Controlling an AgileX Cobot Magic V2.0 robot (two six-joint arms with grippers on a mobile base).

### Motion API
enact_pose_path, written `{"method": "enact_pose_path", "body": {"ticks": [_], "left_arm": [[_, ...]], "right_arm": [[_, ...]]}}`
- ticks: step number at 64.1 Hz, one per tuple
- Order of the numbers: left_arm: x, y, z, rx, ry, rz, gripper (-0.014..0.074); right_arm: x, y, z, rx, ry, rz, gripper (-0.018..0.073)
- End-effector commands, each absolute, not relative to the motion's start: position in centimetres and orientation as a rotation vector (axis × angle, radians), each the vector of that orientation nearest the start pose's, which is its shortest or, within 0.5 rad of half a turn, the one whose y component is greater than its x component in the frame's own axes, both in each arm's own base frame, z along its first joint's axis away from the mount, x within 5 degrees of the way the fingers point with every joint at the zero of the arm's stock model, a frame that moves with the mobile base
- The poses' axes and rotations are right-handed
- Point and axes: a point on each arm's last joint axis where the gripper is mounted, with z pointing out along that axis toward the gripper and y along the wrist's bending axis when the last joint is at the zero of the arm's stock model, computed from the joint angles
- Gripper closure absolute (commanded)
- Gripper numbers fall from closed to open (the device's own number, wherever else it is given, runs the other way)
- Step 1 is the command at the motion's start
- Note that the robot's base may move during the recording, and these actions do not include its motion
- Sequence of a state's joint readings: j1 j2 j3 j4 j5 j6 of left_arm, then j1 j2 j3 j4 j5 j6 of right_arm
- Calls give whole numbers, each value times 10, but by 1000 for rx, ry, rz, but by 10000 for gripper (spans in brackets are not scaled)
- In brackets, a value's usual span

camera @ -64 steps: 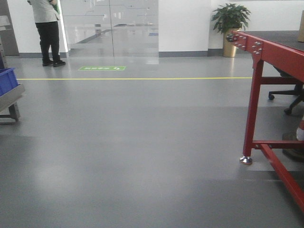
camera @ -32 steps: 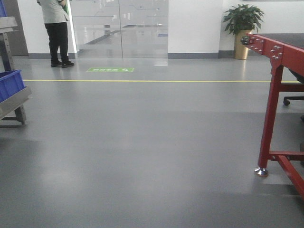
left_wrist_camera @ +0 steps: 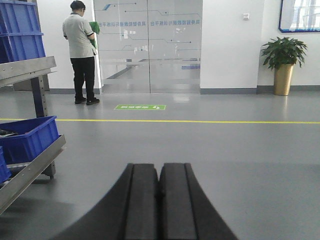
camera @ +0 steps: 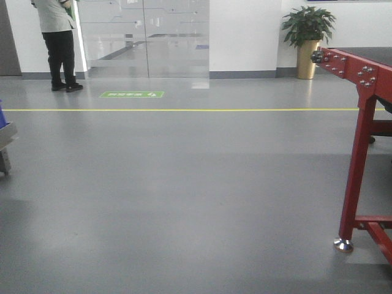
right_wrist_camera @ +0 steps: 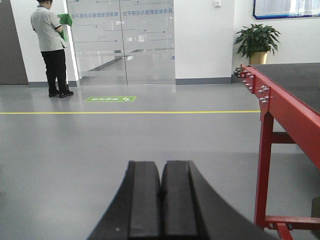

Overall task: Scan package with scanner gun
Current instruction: 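Drive the base forward and turn toward the red conveyor table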

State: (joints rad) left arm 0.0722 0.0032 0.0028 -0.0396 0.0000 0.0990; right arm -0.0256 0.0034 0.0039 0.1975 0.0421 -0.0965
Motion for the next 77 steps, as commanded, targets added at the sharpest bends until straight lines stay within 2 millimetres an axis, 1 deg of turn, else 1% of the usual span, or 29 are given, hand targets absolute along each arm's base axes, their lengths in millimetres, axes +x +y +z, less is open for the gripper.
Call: {"method": "enact_pose_path", "body": {"ticks": [1, 77], "left_arm": [[56, 4, 215, -19, 1465, 102, 707], [56, 2, 215, 10, 1465, 70, 707]], "right_arm": [[56, -1, 211, 92, 1502, 58, 713], [56, -1, 211, 90, 1502, 60, 713]]}}
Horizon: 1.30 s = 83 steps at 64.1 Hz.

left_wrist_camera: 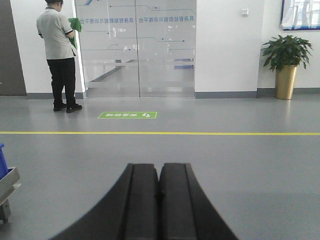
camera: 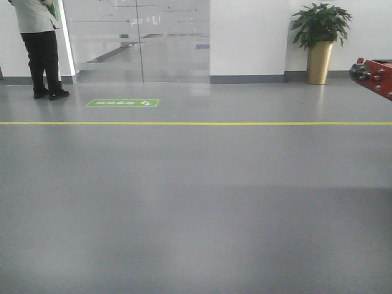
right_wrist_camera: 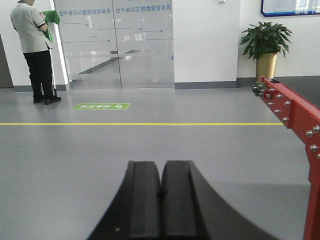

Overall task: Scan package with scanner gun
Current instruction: 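Drive the base forward and turn toward the red conveyor table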

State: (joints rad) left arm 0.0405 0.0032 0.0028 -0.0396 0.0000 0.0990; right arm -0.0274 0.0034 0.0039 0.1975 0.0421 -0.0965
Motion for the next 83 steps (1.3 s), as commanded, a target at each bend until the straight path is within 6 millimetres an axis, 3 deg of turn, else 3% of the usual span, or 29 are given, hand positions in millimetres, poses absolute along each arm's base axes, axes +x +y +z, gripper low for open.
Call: {"method": "enact_pose_path", "body": {"ticks": [1, 83], "left_arm": [[56, 2, 215, 10, 1465, 70, 707], [56, 2, 215, 8, 1465, 72, 707]], "right_arm": [[56, -1, 211, 90, 1502, 60, 713], [56, -1, 211, 91, 1502, 58, 713]]}}
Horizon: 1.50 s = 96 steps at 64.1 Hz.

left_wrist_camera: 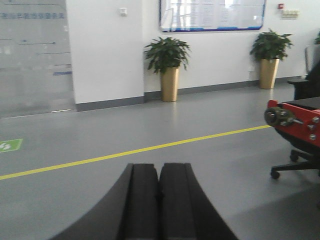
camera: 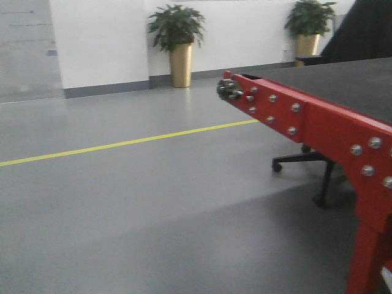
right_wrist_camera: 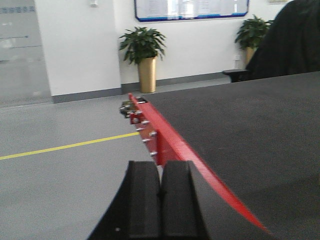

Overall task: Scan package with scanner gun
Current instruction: 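Drive the base forward and turn toward the red conveyor table, then move left gripper toward tan box and right gripper toward scanner gun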

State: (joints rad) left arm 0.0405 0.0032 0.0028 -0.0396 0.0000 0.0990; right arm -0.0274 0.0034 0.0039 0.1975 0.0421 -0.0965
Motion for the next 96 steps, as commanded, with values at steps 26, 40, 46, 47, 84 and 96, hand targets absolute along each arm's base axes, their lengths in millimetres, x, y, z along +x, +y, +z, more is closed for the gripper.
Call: {"method": "enact_pose_path", "body": {"ticks": [26, 40, 46, 47, 84, 96], "left_arm": [[56, 2, 215, 9, 1465, 70, 707], [56, 2, 215, 9, 1465, 70, 707], [56, 2, 215, 9, 1465, 70, 707], [56, 2, 215, 9, 1465, 70, 707], [56, 2, 215, 9, 1465, 70, 707], [56, 2, 215, 9, 1465, 70, 707]], "right_arm": [[56, -1, 211, 91, 1502, 58, 713], [56, -1, 211, 91, 1502, 58, 713], [56, -1, 211, 91, 1502, 58, 713], [56, -1, 211, 91, 1502, 58, 713], [56, -1, 211, 91, 1502, 58, 713], [56, -1, 211, 90, 1502, 60, 713]]}}
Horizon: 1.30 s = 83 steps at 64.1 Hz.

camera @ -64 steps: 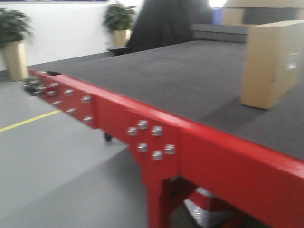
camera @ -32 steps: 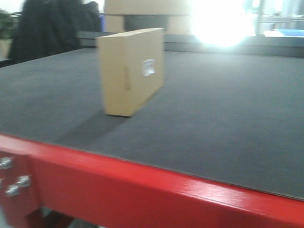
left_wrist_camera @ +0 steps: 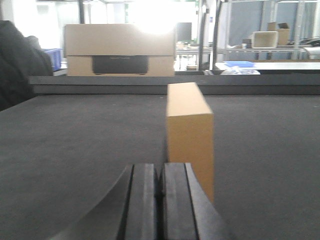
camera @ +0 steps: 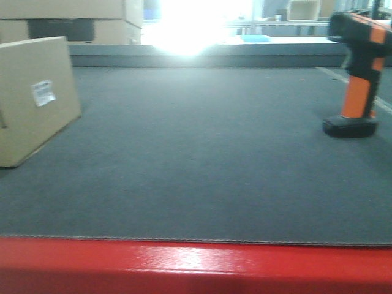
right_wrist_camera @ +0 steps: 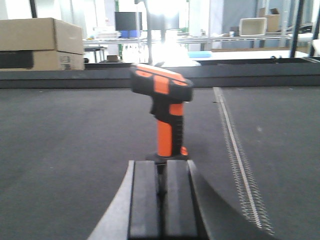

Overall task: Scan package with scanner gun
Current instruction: 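Move left gripper toward tan box and right gripper toward scanner gun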

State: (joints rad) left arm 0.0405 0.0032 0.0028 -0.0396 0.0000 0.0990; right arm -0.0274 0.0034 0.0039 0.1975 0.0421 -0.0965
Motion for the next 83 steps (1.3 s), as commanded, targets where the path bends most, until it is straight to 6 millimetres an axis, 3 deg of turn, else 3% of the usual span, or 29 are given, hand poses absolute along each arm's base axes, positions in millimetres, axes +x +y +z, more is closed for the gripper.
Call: {"method": "enact_pose_path", "body": {"ticks": [1, 83], "left_arm": [[56, 2, 215, 9, 1465, 70, 707], [56, 2, 215, 9, 1465, 70, 707]], "right_arm": [[56, -1, 211, 90, 1502, 60, 713], [56, 1, 211, 59, 1504, 93, 713]]}}
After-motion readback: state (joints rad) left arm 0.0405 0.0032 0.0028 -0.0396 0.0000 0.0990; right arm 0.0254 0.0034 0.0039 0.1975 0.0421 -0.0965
